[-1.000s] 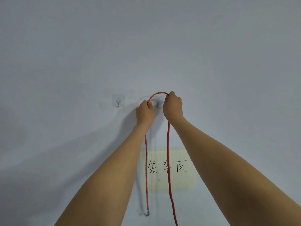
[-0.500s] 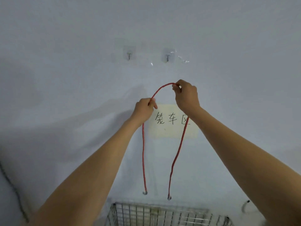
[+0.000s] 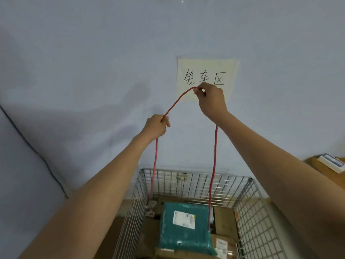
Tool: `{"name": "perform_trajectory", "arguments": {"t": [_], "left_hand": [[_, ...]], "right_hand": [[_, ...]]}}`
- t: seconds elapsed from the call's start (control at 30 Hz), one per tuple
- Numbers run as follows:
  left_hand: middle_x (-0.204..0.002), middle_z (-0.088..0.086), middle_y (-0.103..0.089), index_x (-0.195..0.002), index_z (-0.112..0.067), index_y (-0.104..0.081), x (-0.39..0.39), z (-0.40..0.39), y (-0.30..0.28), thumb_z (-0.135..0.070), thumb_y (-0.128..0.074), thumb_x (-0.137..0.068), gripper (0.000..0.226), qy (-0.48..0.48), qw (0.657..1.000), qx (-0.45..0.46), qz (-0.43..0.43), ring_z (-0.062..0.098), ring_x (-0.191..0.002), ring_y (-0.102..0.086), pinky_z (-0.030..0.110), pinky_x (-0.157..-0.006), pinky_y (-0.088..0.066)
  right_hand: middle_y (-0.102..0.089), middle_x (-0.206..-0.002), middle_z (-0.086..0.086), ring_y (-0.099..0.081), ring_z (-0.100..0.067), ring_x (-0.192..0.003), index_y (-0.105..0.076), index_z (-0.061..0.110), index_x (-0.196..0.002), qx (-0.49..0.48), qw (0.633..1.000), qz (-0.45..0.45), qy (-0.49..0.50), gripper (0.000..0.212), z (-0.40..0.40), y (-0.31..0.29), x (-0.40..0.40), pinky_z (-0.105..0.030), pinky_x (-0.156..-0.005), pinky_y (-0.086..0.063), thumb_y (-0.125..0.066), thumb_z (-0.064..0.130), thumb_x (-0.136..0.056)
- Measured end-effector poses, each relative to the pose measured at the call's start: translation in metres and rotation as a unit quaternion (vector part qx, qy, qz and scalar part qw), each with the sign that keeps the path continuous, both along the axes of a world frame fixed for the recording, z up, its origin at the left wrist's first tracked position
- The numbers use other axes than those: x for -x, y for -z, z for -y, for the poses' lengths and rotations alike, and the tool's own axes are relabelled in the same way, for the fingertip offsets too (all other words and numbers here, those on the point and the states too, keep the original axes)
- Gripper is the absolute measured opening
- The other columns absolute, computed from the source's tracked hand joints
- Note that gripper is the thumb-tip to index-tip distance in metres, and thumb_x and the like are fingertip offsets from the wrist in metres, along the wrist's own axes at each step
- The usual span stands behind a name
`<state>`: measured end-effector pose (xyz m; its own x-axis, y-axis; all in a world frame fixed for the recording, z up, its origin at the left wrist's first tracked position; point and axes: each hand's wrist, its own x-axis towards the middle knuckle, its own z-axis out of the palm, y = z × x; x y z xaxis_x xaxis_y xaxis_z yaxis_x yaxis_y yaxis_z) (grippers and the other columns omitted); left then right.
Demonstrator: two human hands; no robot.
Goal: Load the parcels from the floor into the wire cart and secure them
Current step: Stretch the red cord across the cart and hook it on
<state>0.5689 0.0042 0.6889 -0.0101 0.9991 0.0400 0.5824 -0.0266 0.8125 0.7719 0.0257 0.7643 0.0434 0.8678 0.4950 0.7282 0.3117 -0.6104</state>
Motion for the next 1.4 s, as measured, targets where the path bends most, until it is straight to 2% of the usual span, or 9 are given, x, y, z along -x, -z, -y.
{"name": "perform_trajectory", "arguments": {"t": [0.27,0.43,0.57,0.7,0.87,1.07,1.2,1.3,1.4], "left_hand": [[-0.097,0.012,-0.066,-0.091,-0.011,-0.068,0.025,0.034,0.032,-0.013,-0.04,-0.105,0.031,-0.026,0.999,0.012,-0.034,0.012,-0.067,-0.062,0.023,-0.067,-0.052],[-0.12,0.017,-0.067,-0.093,-0.007,-0.069,0.031,0.044,0.042,-0.003,-0.041,-0.099,0.029,-0.061,0.997,0.008,-0.052,0.014,-0.072,-0.061,0.021,-0.065,-0.046],[-0.105,0.014,-0.07,-0.091,-0.011,-0.069,0.024,0.047,0.051,-0.006,-0.04,-0.1,0.031,-0.083,0.995,0.017,-0.061,0.027,-0.094,-0.067,0.031,-0.077,-0.05],[-0.086,0.011,-0.07,-0.086,-0.014,-0.067,0.013,0.048,0.057,-0.004,-0.038,-0.098,0.033,-0.1,0.992,0.024,-0.073,0.028,-0.089,-0.069,0.041,-0.081,-0.056],[-0.091,0.011,-0.07,-0.081,-0.018,-0.065,0.008,0.05,0.069,-0.004,-0.039,-0.097,0.034,-0.15,0.986,0.018,-0.066,0.028,-0.088,-0.069,0.041,-0.082,-0.057],[-0.093,0.017,-0.071,-0.092,-0.007,-0.07,0.016,0.053,0.08,-0.012,-0.04,-0.1,0.031,-0.213,0.975,0.017,-0.058,0.034,-0.089,-0.069,0.047,-0.085,-0.058],[-0.09,0.017,-0.072,-0.086,-0.01,-0.07,0.025,0.05,0.087,-0.012,-0.042,-0.095,0.029,-0.225,0.972,0.022,-0.055,0.037,-0.088,-0.069,0.05,-0.084,-0.059],[-0.09,0.018,-0.072,-0.086,-0.01,-0.071,0.028,0.046,0.094,-0.017,-0.043,-0.093,0.029,-0.239,0.969,0.033,-0.053,0.039,-0.09,-0.068,0.05,-0.085,-0.058],[-0.088,0.019,-0.072,-0.081,-0.012,-0.07,0.021,0.046,0.1,-0.016,-0.045,-0.091,0.027,-0.231,0.971,0.047,-0.051,0.04,-0.089,-0.068,0.051,-0.086,-0.058]], "right_hand": [[-0.055,-0.068,-0.004,-0.045,-0.018,-0.053,-0.069,0.01,-0.104,0.021,0.999,0.023,-0.026,0.026,0.027,0.022,0.022,-0.028,-0.058,-0.042,-0.055,0.032,-0.1],[-0.061,-0.084,-0.005,-0.051,-0.021,-0.083,-0.07,0.013,-0.104,0.055,0.994,0.085,-0.031,0.022,0.035,0.035,0.004,-0.03,-0.069,-0.044,-0.061,0.032,-0.097],[-0.067,-0.09,-0.01,-0.058,-0.025,-0.089,-0.069,0.013,-0.103,0.071,0.991,0.108,-0.014,0.016,0.038,0.051,-0.021,-0.031,-0.069,-0.046,-0.063,0.025,-0.096],[-0.068,-0.089,-0.013,-0.058,-0.025,-0.073,-0.068,0.012,-0.101,0.085,0.99,0.109,0.01,0.01,0.041,0.068,-0.048,-0.031,-0.064,-0.048,-0.061,0.015,-0.095],[-0.065,-0.083,-0.012,-0.06,-0.028,-0.069,-0.067,0.007,-0.101,0.096,0.989,0.093,0.062,0.013,0.043,0.085,-0.089,-0.038,-0.064,-0.057,-0.056,0.015,-0.099],[-0.058,-0.077,-0.01,-0.056,-0.031,-0.068,-0.063,0.006,-0.088,0.124,0.971,0.151,0.139,0.033,0.047,0.108,-0.14,-0.03,-0.058,-0.041,-0.045,0.03,-0.104],[-0.057,-0.105,-0.017,-0.058,-0.034,-0.075,-0.065,0.007,-0.095,0.183,0.943,0.198,0.194,0.051,0.053,0.125,-0.172,-0.033,-0.061,-0.04,-0.034,0.046,-0.105],[-0.058,-0.082,-0.013,-0.049,-0.025,-0.058,-0.059,0.006,-0.09,0.287,0.905,0.211,0.233,0.057,0.066,0.137,-0.203,-0.031,-0.054,-0.038,-0.031,0.054,-0.103],[-0.062,-0.072,-0.012,-0.056,-0.022,-0.052,-0.058,0.004,-0.093,0.378,0.884,0.146,0.234,0.035,0.074,0.15,-0.233,-0.028,-0.048,-0.043,-0.043,0.034,-0.104]]}}
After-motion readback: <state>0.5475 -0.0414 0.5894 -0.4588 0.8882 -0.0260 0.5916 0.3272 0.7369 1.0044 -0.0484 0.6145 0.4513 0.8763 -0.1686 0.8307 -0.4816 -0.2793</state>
